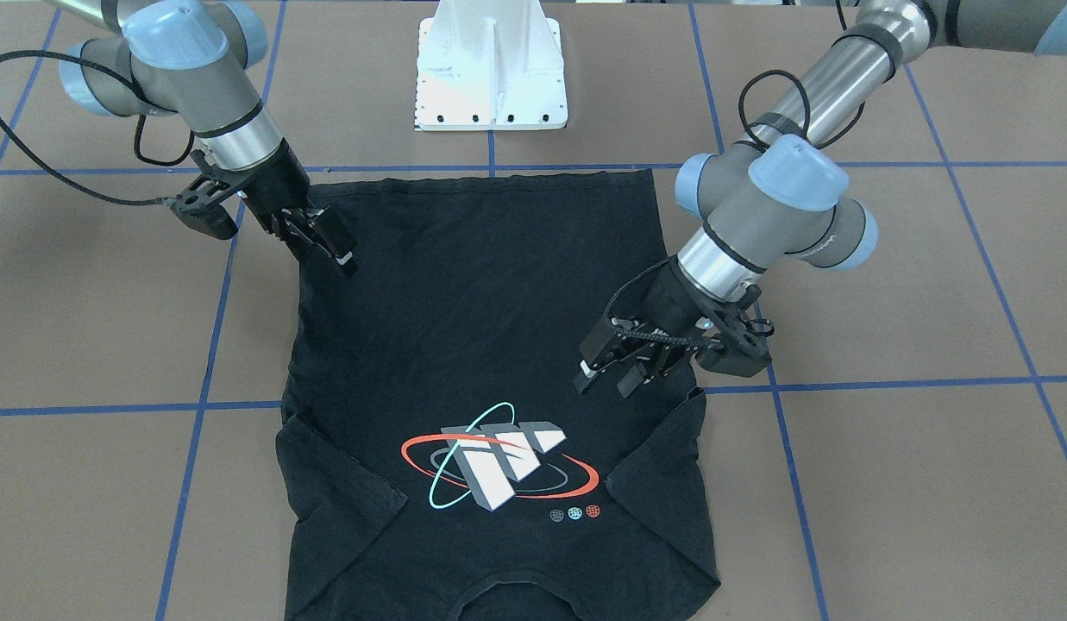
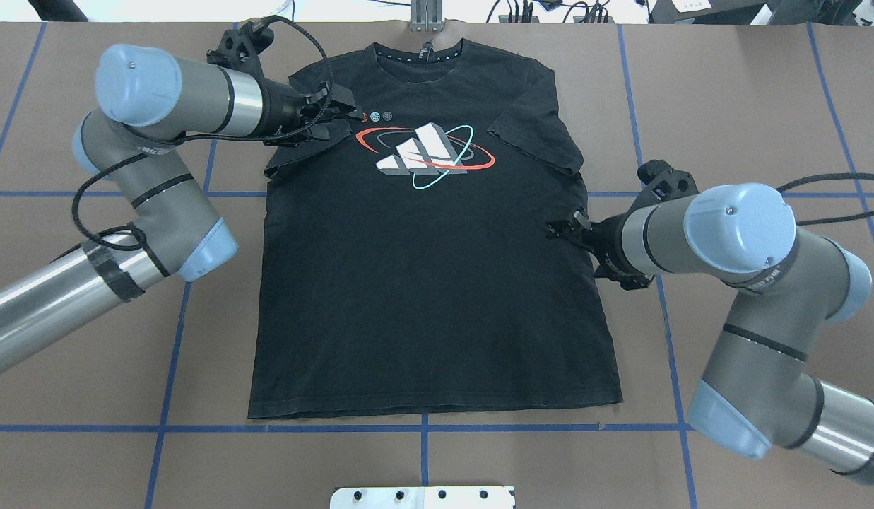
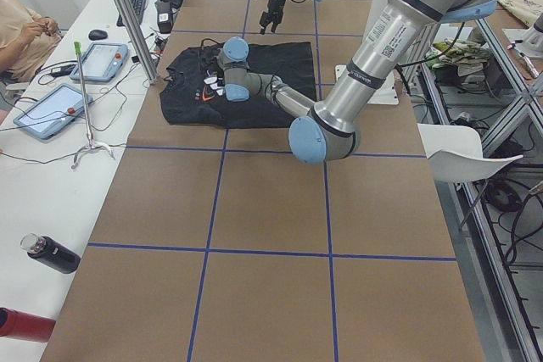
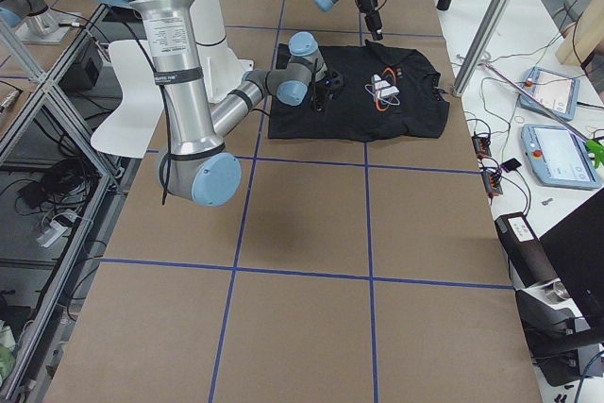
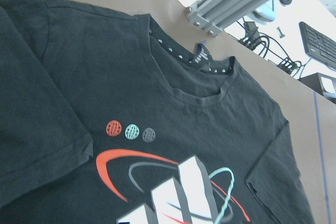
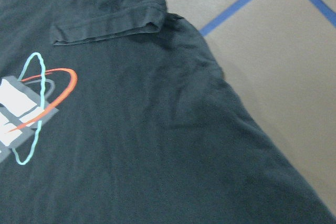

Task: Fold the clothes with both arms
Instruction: 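Move the right gripper to the near hem corner while the left holds the shoulder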

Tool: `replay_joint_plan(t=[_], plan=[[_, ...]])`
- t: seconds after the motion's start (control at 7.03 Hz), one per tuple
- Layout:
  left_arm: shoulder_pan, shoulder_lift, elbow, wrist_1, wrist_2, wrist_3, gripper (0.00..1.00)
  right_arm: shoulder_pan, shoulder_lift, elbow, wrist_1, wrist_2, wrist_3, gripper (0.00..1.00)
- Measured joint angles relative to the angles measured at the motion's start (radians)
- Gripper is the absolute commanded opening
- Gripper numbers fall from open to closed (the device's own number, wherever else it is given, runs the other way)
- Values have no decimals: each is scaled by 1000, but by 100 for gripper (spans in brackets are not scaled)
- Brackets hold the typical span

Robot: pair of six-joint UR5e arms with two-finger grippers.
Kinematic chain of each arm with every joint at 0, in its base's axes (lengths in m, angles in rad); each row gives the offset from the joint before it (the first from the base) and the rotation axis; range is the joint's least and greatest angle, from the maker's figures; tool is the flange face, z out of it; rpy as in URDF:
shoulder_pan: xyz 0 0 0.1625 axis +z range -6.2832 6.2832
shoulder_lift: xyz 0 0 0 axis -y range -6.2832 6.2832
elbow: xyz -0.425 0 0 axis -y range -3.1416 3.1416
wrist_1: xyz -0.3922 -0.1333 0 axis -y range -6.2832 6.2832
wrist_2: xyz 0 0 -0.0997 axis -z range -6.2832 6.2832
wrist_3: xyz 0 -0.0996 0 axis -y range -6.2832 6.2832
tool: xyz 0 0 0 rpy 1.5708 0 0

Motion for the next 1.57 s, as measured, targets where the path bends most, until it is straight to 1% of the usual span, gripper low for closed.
replay_joint_plan(t=[0.14,0.28,0.43,0.57,0.85,1.14,1.28,1.42,1.57], plan=[[0,39,-95,60,-7,2,78,-31,-42,57,-69,1,54,85],[0,54,-158,112,-9,4,78,-67,-80,94,-91,-3,111,85],[0,59,-192,135,-8,6,79,-110,-121,128,-98,-9,138,85],[0,61,-210,144,-5,7,79,-160,-167,152,-100,-24,152,85],[1,59,-220,147,0,7,79,-258,-229,162,-79,-78,183,81],[2,59,-221,149,10,7,79,-323,-248,148,-70,-110,194,73],[2,59,-221,150,15,7,79,-341,-247,135,-69,-126,193,70],[2,60,-221,152,17,7,80,-349,-247,129,-68,-135,189,69],[2,63,-221,152,18,7,80,-355,-246,124,-68,-141,184,65]])
